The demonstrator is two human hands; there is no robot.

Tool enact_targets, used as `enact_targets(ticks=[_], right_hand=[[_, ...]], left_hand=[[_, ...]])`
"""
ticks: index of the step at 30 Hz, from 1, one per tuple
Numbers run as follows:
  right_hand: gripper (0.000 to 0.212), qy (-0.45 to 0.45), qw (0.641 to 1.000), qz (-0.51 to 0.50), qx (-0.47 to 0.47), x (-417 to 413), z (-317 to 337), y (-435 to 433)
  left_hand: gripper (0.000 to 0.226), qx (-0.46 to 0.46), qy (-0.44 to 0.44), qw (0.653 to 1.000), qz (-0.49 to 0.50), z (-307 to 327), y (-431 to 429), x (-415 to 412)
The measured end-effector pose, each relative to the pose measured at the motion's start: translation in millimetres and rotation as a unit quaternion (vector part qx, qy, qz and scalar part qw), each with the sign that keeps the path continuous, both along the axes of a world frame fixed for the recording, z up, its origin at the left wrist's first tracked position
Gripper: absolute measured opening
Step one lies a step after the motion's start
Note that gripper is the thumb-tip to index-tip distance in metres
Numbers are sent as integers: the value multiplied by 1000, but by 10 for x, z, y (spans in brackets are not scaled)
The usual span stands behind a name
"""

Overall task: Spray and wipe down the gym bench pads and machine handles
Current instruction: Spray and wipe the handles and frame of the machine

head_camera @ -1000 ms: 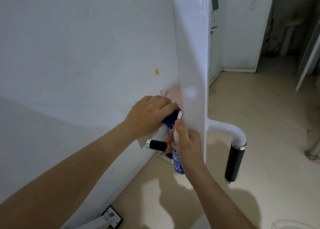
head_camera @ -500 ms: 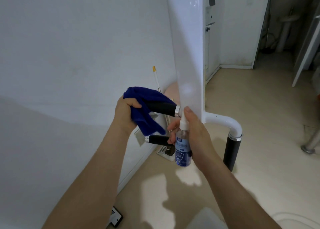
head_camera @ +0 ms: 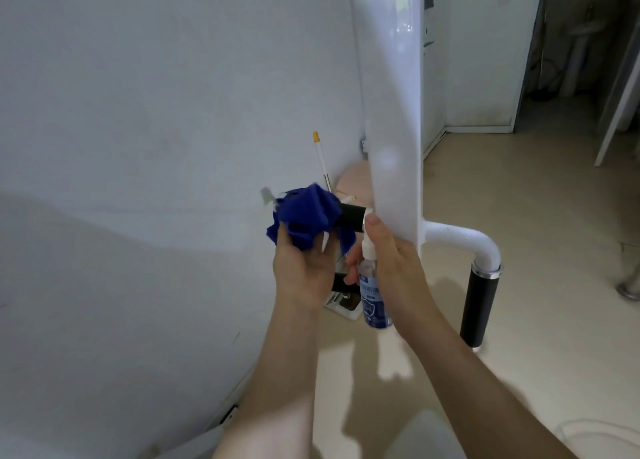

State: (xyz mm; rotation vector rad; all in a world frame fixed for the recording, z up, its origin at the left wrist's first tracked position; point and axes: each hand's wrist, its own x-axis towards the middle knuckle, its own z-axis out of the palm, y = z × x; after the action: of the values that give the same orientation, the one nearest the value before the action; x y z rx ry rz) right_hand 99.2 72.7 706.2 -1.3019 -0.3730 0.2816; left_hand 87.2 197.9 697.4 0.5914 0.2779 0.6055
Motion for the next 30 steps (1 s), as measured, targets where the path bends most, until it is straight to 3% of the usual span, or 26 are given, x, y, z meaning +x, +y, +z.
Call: enact_targets(ticks=[3, 5, 7, 9, 12, 13, 16, 20, 23, 26, 28, 30], right_hand=[[62, 7, 1000, 8, 9, -31, -13, -30], [61, 7, 1000, -3, -2, -35, -57, -85], [57, 12, 1000, -16, -19, -30, -107, -187], [56, -7, 999, -14, -38, -19, -130, -308], [67, -31, 997, -26, -61, -27, -152, -459], [69, -34, 997, -31, -63, -25, -154, -478], [62, -17, 998, -47, -48, -20, -195, -552], [37, -6, 994, -48, -103, -31, -226, -725], [51, 2, 994, -28, -110, 6, -272, -826], [63, 36, 997, -4, -63, 72, -310, -881], [56, 68, 997, 16, -34, 114, -326, -934], [47, 69, 997, 28, -33, 147, -355, -984]], left_hand=[[32, 175, 119, 976, -46, -32, -238, -34], [32, 338, 193, 919, -71, -47, -376, -58], [32, 430, 213, 873, -86, -30, -393, -113], [24, 396, 233, 888, -35, 52, -290, -138], [33, 228, 220, 949, -3, 108, -190, -65], [33, 234, 219, 947, -11, 127, -245, -18], [31, 333, 245, 911, -15, 117, -555, 117], [25, 421, 235, 875, -44, 38, -672, 185], [9, 548, 243, 795, -86, -8, -684, 112], [17, 603, 249, 754, -79, -27, -752, -9], [21, 670, 292, 682, -17, -63, -755, -78], [24, 677, 314, 666, 0, -84, -815, -185]])
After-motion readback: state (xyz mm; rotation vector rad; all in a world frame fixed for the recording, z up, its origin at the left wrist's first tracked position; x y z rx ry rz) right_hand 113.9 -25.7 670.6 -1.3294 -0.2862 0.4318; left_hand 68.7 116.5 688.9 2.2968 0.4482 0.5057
